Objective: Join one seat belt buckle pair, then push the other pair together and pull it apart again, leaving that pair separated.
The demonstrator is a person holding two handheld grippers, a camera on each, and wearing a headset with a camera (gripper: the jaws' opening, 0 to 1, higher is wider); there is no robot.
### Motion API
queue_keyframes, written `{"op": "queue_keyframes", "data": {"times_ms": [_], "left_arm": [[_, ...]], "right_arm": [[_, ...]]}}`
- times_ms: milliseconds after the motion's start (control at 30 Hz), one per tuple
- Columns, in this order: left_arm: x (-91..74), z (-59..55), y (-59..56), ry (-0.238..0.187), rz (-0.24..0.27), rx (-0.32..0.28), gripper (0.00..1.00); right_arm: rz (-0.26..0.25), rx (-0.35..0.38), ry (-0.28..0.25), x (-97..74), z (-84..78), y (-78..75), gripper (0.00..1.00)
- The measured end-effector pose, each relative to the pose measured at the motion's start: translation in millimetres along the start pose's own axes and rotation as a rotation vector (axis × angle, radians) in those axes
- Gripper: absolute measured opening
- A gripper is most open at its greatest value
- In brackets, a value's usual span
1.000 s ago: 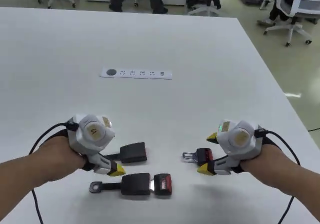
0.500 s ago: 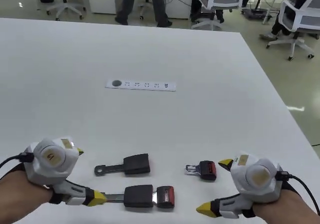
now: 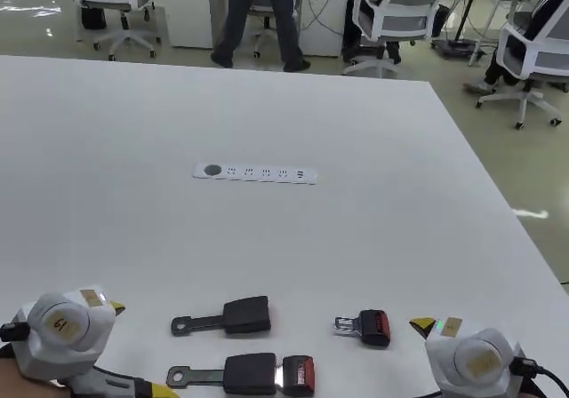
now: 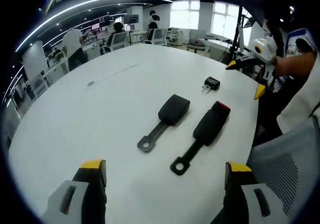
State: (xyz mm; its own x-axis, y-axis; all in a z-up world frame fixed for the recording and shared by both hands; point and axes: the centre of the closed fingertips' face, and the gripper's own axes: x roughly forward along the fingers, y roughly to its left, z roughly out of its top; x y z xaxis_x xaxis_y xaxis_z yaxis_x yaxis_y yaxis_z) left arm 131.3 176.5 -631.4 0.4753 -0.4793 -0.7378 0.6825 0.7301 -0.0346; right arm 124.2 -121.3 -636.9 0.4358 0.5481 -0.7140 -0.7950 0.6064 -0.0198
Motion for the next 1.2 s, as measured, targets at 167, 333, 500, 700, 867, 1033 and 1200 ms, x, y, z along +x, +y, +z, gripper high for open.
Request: {"op": "queue_keyframes", "data": {"times_ms": [167,333,500,700,867,1033,1200], "left_arm": [[-3.4,-5.5,-1.1,-0.002,0.001,-0.01,1.0],[-4.1,-5.8,-4.5,-0.001,0.003,-0.013,1.0],[-3.6,-6.9,-5.5,0.0,0.003,-0.015,1.0],[-2.5,-5.0,-8.9,-0.005,0.001,-0.014,1.0],[-2.6,-5.9,-9.8,-0.004,0.001,-0.014,1.0],[-3.3,-7.6,-7.5,-0.002,0.003,-0.016,1.0],[-2.4,-6.8,-7.2,-0.002,0.0,-0.014,1.0]], "right_arm": [[-0.005,0.007,-0.004,-0.1,-3.2,7.3,1.0],[-0.014,0.014,-0.001,-2.4,-7.9,7.9,1.0],[-0.024,0.022,0.0,-8.5,-9.6,9.4,1.0],[-0.028,0.027,0.002,-10.9,-11.7,10.6,1.0],[-0.029,0.028,0.003,-11.4,-12.6,10.3,1.0],[-0.032,0.033,0.005,-11.9,-12.9,9.3,1.0],[-0.036,0.035,0.007,-11.1,-13.3,7.9,1.0]]}}
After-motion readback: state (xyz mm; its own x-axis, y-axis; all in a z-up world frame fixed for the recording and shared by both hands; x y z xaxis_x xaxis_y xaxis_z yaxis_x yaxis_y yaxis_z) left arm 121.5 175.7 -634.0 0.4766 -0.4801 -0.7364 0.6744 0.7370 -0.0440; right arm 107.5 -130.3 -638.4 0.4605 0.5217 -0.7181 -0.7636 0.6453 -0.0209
